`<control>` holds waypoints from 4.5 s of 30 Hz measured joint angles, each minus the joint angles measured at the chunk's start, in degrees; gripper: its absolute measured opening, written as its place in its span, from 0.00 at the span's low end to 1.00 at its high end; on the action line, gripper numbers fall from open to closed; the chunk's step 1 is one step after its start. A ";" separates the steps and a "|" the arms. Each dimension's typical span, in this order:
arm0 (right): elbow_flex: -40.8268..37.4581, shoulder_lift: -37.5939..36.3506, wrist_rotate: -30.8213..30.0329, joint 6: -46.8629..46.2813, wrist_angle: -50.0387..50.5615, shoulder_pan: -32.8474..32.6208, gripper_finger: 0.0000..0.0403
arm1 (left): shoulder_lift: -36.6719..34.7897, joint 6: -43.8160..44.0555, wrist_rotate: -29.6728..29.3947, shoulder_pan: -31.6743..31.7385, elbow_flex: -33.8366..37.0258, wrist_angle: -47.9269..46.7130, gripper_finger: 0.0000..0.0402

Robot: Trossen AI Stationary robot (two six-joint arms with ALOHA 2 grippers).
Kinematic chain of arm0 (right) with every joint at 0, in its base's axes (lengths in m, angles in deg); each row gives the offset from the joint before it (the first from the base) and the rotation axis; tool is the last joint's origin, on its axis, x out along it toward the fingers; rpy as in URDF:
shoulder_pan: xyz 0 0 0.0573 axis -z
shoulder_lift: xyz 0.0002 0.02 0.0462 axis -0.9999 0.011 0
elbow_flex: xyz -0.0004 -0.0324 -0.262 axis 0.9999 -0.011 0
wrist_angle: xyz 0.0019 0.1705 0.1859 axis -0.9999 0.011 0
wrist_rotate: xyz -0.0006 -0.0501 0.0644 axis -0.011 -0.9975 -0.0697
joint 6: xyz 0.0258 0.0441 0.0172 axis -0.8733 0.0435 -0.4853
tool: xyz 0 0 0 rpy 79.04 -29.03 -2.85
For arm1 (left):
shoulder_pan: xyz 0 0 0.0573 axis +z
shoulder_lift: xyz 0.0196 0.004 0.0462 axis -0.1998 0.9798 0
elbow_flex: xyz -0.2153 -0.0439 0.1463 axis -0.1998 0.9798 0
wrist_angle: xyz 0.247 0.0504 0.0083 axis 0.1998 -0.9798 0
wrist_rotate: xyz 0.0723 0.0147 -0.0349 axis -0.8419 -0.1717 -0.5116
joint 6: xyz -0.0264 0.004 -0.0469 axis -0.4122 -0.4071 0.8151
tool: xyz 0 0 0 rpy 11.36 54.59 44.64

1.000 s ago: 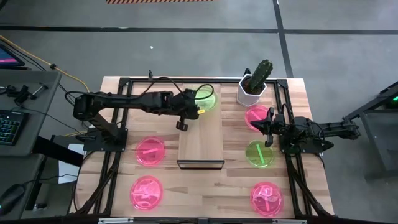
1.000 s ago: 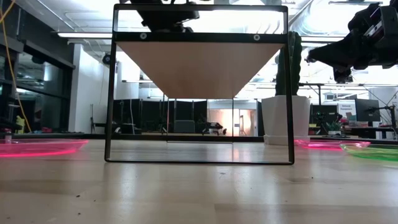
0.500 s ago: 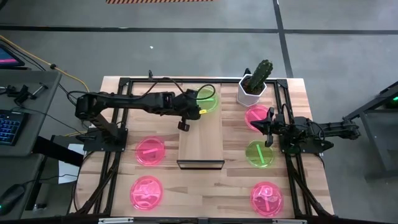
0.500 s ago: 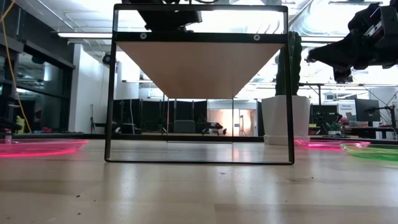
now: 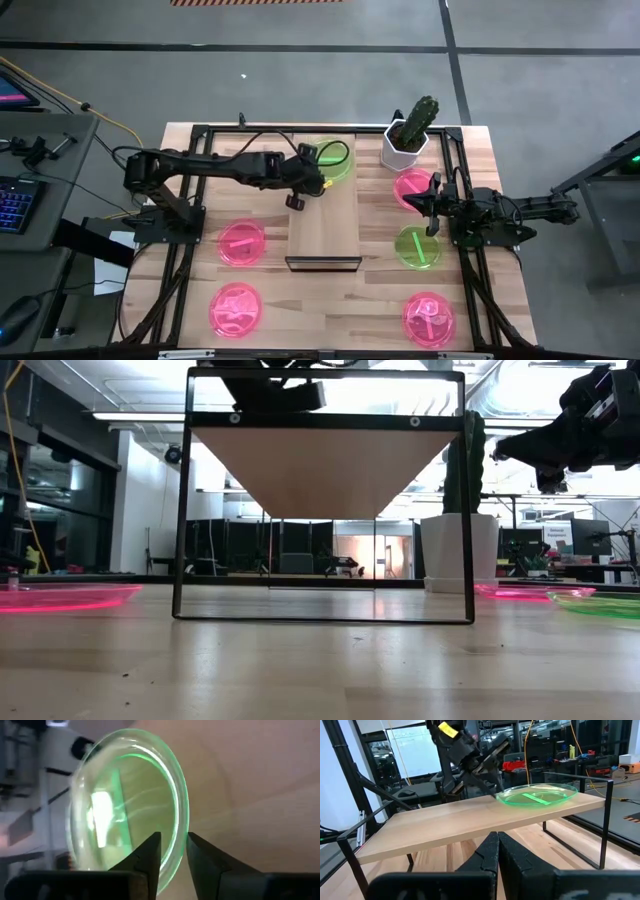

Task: Place and stack plates onto a shelf
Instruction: Put the green plate on the shelf, then put the pink plate on the shelf

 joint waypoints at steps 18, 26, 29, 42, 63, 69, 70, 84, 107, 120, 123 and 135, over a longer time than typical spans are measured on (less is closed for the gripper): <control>-0.02 0.83 0.00 -1.18 -0.02 -0.02 0.00 | -7.52 17.12 16.54 -0.73 3.13 10.00 0.02; -0.02 0.83 0.00 -1.11 -0.02 0.00 0.00 | -4.53 23.76 19.07 -0.56 8.36 22.01 0.00; -0.01 0.83 0.00 -0.99 -0.02 0.00 0.00 | -4.63 24.59 19.14 -0.22 8.79 22.95 0.00; -0.02 0.83 -0.02 -1.38 -0.02 0.00 0.00 | -1.43 27.74 24.46 2.46 8.74 22.16 0.00; -0.01 0.81 -0.02 -1.38 -0.02 -0.01 0.00 | 1.20 27.71 14.48 2.50 8.81 23.75 0.00; -0.02 0.81 -0.02 -1.38 -0.02 0.00 0.00 | 1.20 27.66 10.37 2.50 8.79 22.73 0.00; -0.02 0.81 -0.02 -1.38 -0.02 -0.01 0.00 | 1.20 27.65 9.75 2.50 8.79 22.71 0.00; -0.02 0.81 -0.01 -2.31 -0.07 0.00 0.00 | -5.37 28.34 7.65 -1.05 8.76 14.92 0.00; 13.62 21.30 -5.80 -13.88 19.22 0.00 0.34 | -34.11 32.22 9.76 -6.82 39.95 51.18 0.00; 26.36 55.47 -16.50 -26.21 30.61 1.07 0.36 | -35.87 32.12 9.93 -7.07 40.22 47.83 0.00; 27.13 59.84 -19.61 -30.94 31.50 2.44 0.36 | -35.89 32.12 9.93 -7.07 40.22 47.57 0.00; 27.15 72.77 -25.34 -48.73 30.84 4.80 0.36 | -35.87 32.23 9.93 -7.07 40.22 45.44 0.00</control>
